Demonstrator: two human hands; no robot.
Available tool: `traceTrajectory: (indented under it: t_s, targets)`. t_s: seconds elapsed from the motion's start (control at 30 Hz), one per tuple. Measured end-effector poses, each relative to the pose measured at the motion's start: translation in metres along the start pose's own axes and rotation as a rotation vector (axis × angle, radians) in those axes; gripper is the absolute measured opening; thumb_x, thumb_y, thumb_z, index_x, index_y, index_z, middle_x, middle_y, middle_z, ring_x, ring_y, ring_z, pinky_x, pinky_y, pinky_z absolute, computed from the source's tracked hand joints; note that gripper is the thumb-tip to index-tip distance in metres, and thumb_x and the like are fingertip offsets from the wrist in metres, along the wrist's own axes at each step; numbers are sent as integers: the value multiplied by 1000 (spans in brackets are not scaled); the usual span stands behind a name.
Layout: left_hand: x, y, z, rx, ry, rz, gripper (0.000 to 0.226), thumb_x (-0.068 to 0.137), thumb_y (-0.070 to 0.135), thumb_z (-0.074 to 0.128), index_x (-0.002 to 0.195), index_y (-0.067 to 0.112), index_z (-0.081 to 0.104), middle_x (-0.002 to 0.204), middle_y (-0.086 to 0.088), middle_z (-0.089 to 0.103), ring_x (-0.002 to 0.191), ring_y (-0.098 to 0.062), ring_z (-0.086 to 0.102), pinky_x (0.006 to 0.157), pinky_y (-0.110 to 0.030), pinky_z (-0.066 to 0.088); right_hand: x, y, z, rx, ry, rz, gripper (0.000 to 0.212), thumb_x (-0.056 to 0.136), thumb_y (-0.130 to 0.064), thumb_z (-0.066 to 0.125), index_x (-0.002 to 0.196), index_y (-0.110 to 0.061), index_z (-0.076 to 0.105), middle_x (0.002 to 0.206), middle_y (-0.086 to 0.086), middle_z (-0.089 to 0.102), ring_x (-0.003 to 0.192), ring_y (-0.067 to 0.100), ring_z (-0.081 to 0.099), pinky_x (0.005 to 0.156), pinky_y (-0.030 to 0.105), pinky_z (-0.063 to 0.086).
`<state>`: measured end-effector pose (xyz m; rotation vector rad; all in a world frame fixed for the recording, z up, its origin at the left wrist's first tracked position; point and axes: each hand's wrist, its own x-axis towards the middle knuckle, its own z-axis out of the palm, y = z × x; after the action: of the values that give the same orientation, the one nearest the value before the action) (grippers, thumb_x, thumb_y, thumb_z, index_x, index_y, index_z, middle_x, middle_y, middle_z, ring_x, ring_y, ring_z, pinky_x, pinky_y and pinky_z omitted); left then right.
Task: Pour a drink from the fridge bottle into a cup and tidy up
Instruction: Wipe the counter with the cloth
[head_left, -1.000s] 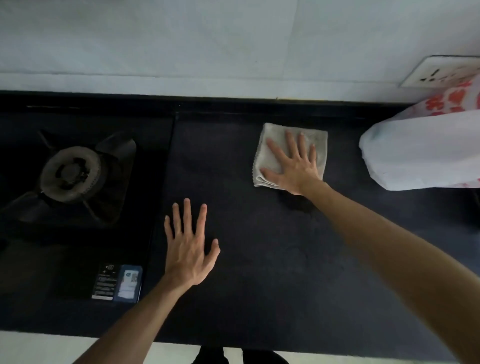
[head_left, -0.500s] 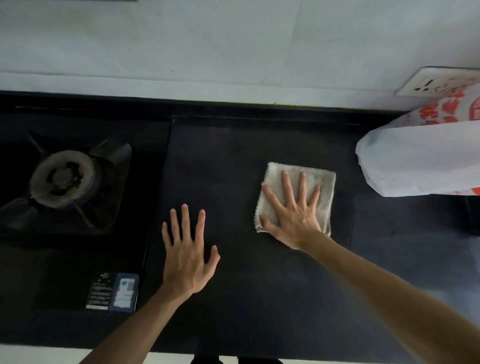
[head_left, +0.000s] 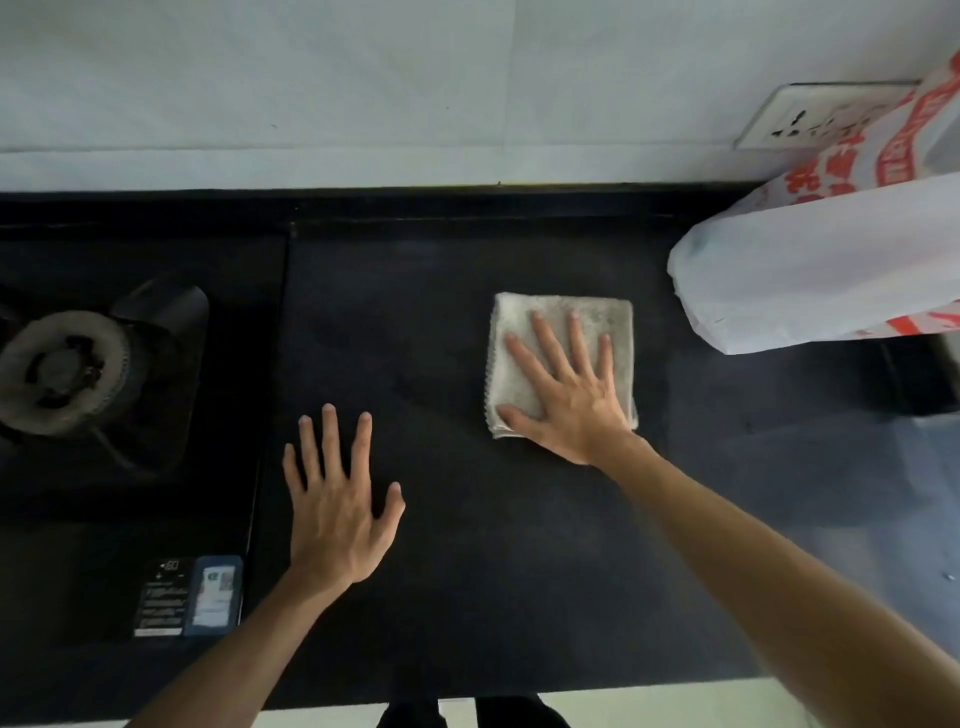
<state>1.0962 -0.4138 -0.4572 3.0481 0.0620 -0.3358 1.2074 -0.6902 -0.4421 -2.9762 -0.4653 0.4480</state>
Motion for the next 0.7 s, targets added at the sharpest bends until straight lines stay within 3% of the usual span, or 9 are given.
traceTrajectory:
  t_s: [0.13, 0.27, 0.53, 0.7]
  targets:
    - [0, 2, -1, -5, -6, -11, 84, 86, 56, 30, 157, 14, 20, 164, -22, 6, 151, -43, 6, 118, -63, 16, -81, 55, 10, -10, -29, 135, 83, 83, -80, 22, 151, -47, -12, 162, -10, -20, 148, 29, -24, 116, 66, 0]
    - [-1, 3, -3, -10, -14, -14, 84, 85, 56, 31, 158, 15, 18, 165, -21, 4, 151, -43, 3, 119, -63, 15, -75, 43, 12, -58, -58, 133, 83, 84, -78, 21, 152, -44, -12, 163, -5, -21, 147, 35, -23, 112, 72, 0]
    - [0, 1, -1, -21, 4, 10, 83, 89, 60, 34, 156, 14, 23, 165, -20, 7, 152, -42, 3, 119, -62, 12, 13, -110, 10, -150, -55, -363, 87, 85, -76, 26, 155, -35, -6, 163, 7, -20, 143, 44, -28, 106, 77, -5]
    - [-1, -2, 0, -10, 13, 16, 82, 87, 57, 33, 157, 15, 21, 165, -20, 7, 152, -41, 4, 119, -62, 12, -1, -85, 13, -164, -8, -400, 85, 86, -77, 28, 155, -38, -7, 164, 2, -18, 146, 37, -24, 112, 70, -8]
